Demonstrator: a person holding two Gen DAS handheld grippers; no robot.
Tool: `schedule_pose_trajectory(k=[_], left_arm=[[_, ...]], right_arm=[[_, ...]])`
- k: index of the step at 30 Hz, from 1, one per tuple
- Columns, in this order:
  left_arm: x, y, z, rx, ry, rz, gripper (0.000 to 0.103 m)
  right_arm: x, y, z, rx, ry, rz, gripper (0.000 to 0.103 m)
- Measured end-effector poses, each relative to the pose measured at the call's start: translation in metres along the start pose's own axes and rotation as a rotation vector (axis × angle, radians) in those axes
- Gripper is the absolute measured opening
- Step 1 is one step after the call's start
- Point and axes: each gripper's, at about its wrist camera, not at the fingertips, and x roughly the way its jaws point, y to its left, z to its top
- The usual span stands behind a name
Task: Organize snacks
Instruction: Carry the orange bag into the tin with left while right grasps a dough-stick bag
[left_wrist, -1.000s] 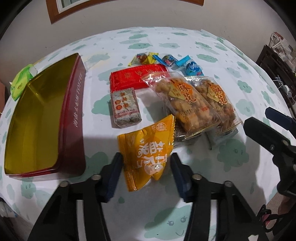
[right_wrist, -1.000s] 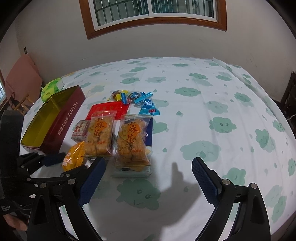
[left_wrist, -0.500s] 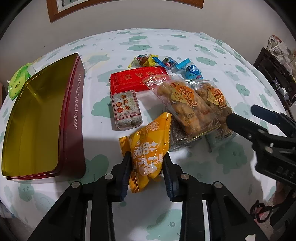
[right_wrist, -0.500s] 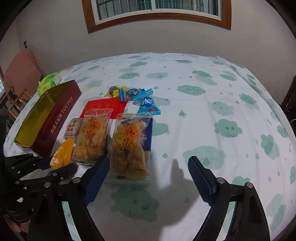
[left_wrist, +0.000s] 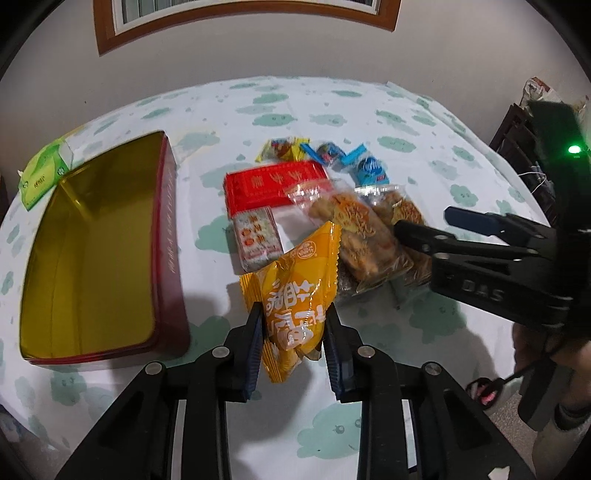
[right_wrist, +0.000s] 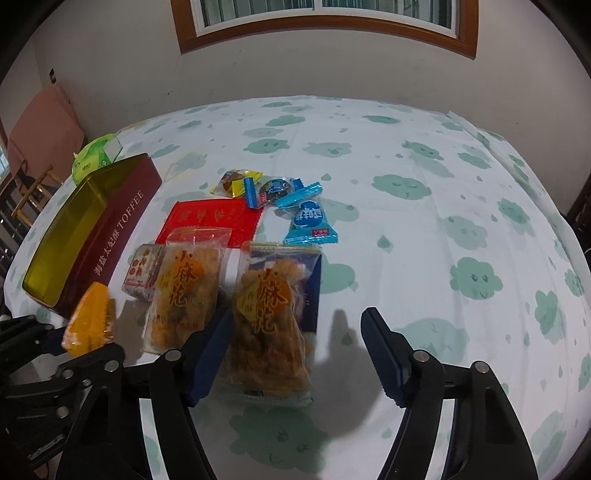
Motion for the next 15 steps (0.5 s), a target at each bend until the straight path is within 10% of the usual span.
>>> schedule_pose_trajectory(k=[15], left_arm=[[-0.035,0.070,0.030,-0.068,-0.101,0.100,0.026]], right_arm=[[0.017,0.010,0.011,-0.005,0.076,-0.006,0.051]])
